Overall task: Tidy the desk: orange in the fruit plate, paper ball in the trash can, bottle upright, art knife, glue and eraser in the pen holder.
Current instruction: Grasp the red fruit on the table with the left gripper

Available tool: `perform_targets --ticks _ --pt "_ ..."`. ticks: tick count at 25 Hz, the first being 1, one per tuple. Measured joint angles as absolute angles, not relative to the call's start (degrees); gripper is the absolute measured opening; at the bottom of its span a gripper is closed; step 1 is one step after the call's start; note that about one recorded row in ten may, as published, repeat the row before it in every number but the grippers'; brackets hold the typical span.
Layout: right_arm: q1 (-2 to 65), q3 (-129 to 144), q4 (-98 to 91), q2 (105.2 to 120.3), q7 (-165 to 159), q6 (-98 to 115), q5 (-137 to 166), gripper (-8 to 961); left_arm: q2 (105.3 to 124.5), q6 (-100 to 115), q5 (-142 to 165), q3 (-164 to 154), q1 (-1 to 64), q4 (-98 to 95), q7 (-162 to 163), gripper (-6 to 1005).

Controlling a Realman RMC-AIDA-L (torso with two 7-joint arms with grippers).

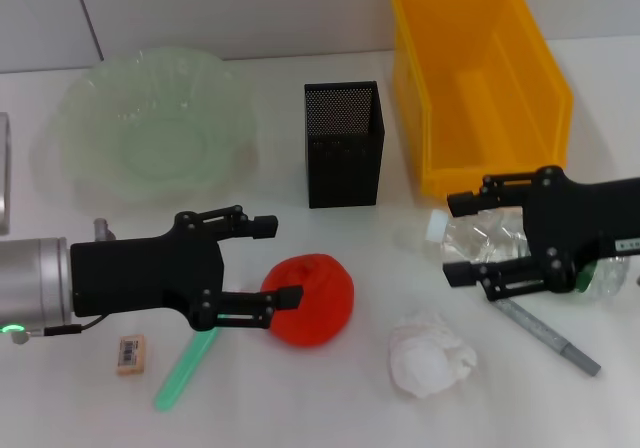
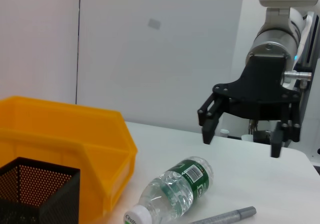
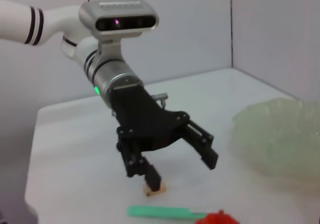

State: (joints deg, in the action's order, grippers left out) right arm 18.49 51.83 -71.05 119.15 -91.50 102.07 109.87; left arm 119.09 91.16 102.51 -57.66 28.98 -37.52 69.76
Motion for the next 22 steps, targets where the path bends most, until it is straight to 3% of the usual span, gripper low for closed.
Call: perform_targets --ticks 22 --pt "17.56 49.22 -71.99 119.26 -93.05 106.39 112.34 776 119.17 77.61 97.12 -68.73 29.7 -32.69 63.82 862"
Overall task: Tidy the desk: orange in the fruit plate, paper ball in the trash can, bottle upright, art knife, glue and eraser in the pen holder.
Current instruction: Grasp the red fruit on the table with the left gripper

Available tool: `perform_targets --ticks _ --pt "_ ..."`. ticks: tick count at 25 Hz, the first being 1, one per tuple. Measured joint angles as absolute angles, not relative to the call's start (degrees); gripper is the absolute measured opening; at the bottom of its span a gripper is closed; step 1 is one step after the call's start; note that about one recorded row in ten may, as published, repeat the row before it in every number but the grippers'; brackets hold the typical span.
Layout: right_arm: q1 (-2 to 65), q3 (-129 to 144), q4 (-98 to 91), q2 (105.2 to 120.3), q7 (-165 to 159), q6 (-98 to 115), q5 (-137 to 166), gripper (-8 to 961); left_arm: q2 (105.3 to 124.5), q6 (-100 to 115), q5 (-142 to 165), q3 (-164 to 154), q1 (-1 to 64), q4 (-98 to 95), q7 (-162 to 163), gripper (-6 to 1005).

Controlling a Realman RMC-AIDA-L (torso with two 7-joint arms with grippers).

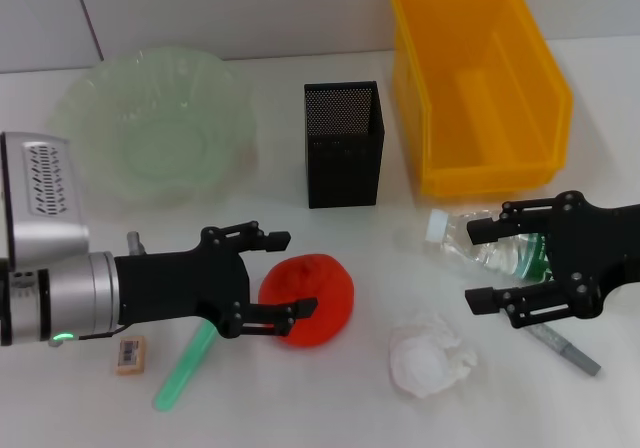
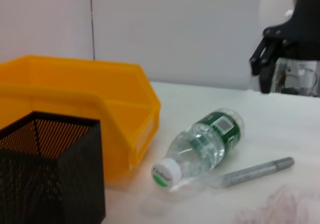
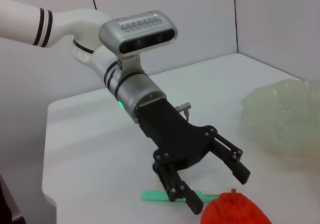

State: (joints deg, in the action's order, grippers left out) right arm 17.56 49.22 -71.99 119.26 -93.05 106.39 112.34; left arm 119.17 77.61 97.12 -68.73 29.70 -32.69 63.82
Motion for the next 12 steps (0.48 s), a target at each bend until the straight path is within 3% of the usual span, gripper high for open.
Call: perform_targets --ticks 12 --pt "17.48 49.22 -72.43 119.26 -93.17 106.8 112.35 775 119.18 70.37 94.45 -75.76 30.48 -31.99 65.51 861"
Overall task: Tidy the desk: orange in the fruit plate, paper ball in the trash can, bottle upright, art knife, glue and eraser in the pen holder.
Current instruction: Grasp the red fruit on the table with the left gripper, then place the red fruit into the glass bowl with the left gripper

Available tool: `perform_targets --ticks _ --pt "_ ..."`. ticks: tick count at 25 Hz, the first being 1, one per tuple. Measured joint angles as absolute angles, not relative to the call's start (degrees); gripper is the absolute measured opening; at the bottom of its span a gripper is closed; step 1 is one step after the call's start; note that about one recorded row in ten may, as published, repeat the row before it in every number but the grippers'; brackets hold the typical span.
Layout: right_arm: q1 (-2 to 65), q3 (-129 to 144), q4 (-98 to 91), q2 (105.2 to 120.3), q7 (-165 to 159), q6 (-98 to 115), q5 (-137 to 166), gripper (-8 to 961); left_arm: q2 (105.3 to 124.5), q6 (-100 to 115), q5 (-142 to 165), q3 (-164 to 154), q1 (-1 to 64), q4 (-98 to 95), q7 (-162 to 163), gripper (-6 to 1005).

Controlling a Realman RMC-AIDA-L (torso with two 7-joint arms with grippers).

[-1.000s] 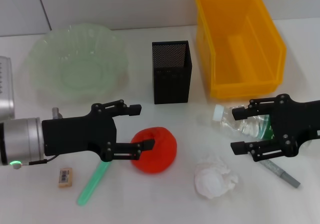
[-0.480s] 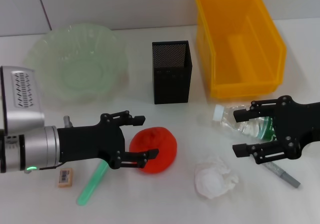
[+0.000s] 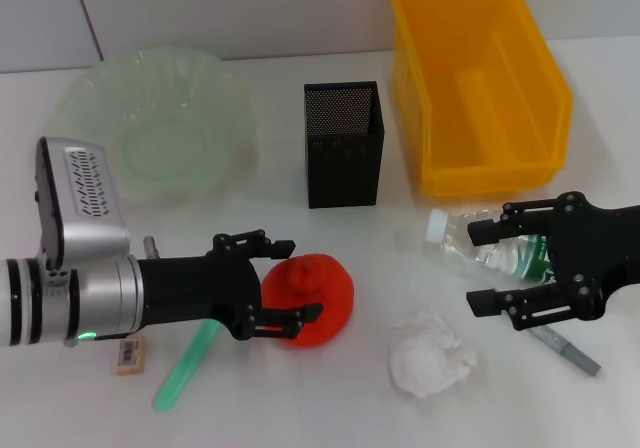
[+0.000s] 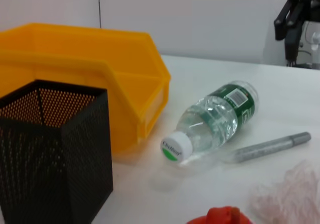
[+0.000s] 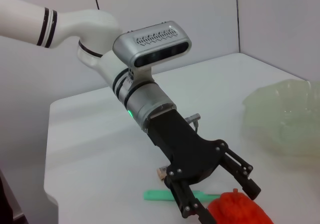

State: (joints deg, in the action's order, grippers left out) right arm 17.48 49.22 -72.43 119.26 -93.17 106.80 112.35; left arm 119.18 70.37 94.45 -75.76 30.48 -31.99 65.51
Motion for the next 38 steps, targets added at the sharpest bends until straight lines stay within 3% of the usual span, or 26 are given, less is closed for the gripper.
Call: perform_targets --ticks 15,30,38 --pt "17.49 48.95 -72.42 119.2 -93.16 106.41 112.93 775 119.18 68.63 93.66 -77.0 30.68 -31.9 67.56 855" --pt "17.49 47.47 -72.24 119.26 -93.16 106.24 113.07 775 119.17 70.64 93.06 -78.87 30.4 -32.59 67.6 270" --pt "17.45 46.09 -72.4 119.18 -93.16 106.26 113.22 775 119.08 74.4 91.69 -78.62 29.97 -33.58 67.44 217"
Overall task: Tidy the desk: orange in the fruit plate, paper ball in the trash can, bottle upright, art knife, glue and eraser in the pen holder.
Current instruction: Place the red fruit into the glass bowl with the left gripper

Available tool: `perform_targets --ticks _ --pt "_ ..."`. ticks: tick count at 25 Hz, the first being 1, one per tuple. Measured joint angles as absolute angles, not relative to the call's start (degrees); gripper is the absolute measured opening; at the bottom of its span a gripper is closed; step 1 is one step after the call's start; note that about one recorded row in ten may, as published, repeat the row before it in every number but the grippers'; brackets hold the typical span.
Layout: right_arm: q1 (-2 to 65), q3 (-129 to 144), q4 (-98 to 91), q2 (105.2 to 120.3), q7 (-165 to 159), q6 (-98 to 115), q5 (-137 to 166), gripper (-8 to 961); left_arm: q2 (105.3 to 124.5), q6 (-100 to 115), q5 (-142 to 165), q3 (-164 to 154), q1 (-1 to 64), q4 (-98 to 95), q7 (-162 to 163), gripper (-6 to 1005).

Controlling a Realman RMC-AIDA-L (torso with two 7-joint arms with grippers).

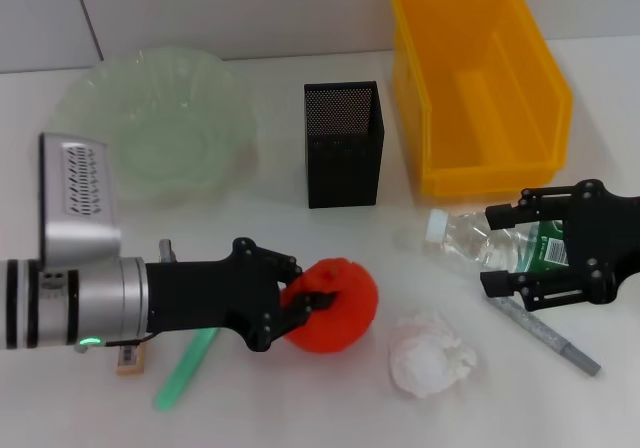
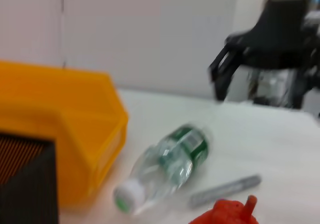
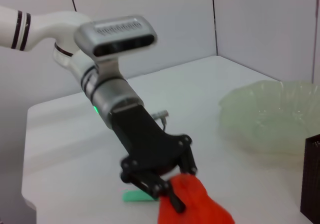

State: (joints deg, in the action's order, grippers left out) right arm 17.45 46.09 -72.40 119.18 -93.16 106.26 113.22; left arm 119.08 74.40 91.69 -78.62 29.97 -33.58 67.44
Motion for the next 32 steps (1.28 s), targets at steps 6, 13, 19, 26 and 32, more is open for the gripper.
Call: perform_targets --ticks 6,13,19,26,32 --pt "17.41 45.7 -72.22 119.18 -93.03 106.26 113.73 776 118.8 80.56 88.98 -78.54 25.75 -42.63 68.65 169" --pt "17.4 45.7 -71.77 119.18 -92.71 106.22 113.84 776 118.55 80.81 88.53 -75.82 22.93 -49.68 71.27 113" --pt "17.4 46.47 -71.58 119.28 -92.49 106.12 113.84 775 118.58 80.17 88.42 -67.05 23.37 -50.4 71.0 100" --pt "17.46 47.51 -71.54 119.36 -92.39 105.73 113.91 776 118.56 74.29 87.83 -63.4 25.32 -49.83 70.83 101" --pt "17.48 48.45 -71.43 119.45 -92.37 105.61 113.91 776 118.65 65.97 87.77 -63.33 28.03 -46.89 70.58 102"
